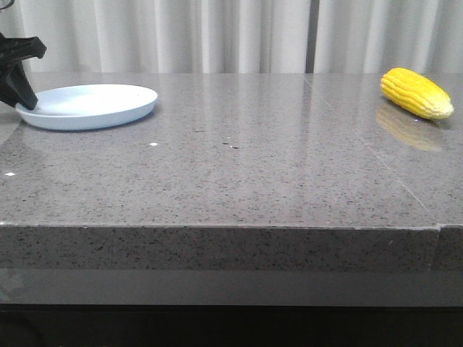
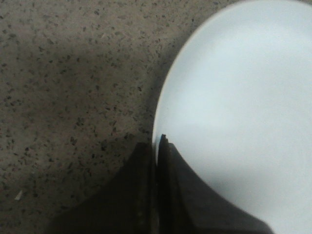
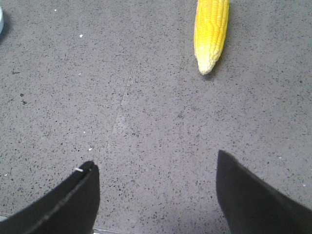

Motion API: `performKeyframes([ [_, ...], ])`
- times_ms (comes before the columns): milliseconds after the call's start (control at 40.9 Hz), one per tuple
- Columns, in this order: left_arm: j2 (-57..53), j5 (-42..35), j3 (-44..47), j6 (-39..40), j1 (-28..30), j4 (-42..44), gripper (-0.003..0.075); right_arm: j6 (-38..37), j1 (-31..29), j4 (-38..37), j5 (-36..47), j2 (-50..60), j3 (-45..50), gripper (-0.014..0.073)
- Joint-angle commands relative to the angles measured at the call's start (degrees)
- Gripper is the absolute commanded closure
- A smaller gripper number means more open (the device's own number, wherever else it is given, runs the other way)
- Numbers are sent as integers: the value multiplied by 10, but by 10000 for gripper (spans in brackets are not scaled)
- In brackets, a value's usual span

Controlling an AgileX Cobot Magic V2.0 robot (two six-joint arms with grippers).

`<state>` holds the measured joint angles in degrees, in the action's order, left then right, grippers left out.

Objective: Place corn on plate with both arms
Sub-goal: 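Grip the plate rim with the left gripper and slide it toward the corn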

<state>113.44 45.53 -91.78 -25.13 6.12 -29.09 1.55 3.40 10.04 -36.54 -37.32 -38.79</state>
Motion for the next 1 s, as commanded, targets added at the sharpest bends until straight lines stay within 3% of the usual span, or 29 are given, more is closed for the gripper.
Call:
performKeyframes([
  [0,-33,1,-22,0,-3,-19,741,5,0,-4,37,-2,-19,62],
  [294,-73,78,-81,0,-27,-60,741,5,0,-4,37,-2,-19,62],
  [587,-96,40,-86,70,-138,-55,741,5,0,-4,37,-2,-19,62],
  [808,-82,-37,-86,166,-249,30,741,5,0,-4,37,-2,-19,62],
  [979,-49,-61,-86,182,-302,51,741,5,0,-4,37,-2,-19,62],
])
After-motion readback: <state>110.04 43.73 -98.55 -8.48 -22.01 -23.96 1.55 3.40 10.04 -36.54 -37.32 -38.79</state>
